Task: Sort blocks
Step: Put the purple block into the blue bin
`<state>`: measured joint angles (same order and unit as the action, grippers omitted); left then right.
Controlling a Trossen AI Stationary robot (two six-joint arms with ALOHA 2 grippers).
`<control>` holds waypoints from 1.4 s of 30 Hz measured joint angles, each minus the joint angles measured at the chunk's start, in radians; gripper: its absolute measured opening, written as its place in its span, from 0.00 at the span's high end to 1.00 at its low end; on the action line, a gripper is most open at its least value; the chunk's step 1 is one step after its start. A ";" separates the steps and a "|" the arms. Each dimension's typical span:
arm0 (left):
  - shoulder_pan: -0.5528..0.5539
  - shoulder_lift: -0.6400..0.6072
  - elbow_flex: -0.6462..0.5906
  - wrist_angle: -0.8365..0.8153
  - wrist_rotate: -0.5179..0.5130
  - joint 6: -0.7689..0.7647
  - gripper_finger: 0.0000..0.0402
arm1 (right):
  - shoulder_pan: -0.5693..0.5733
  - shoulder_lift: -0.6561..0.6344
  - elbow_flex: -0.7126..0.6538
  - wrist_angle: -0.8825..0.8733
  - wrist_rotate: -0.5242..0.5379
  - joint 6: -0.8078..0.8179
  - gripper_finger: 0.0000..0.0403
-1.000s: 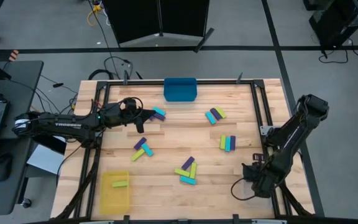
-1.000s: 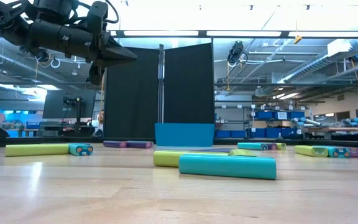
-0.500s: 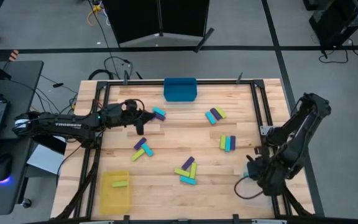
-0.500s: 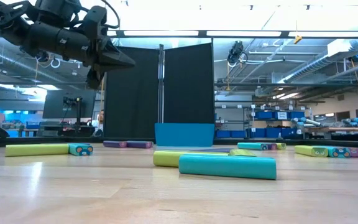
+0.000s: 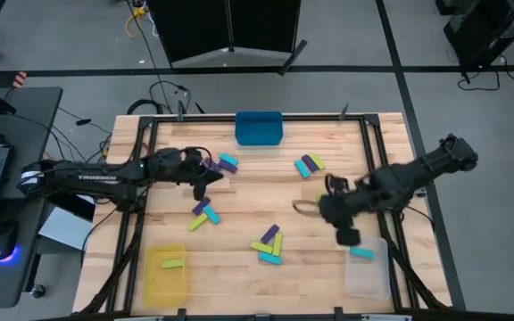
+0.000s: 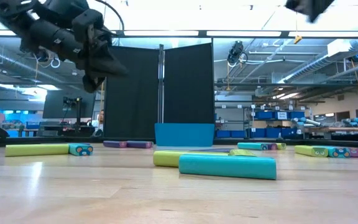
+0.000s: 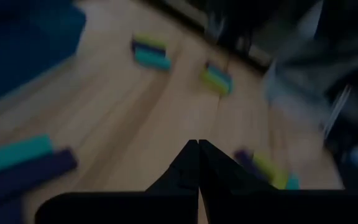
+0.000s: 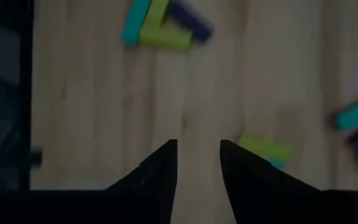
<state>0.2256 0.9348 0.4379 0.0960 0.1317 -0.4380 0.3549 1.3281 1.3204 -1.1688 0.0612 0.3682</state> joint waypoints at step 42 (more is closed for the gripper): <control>0.382 0.751 0.753 -1.050 0.040 1.266 0.66 | -0.298 0.000 0.000 0.160 -0.108 -0.259 0.81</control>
<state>0.6079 1.6858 1.1909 -0.9542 0.1719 0.8281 0.0568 1.3281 1.3205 -1.0085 -0.0467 0.1088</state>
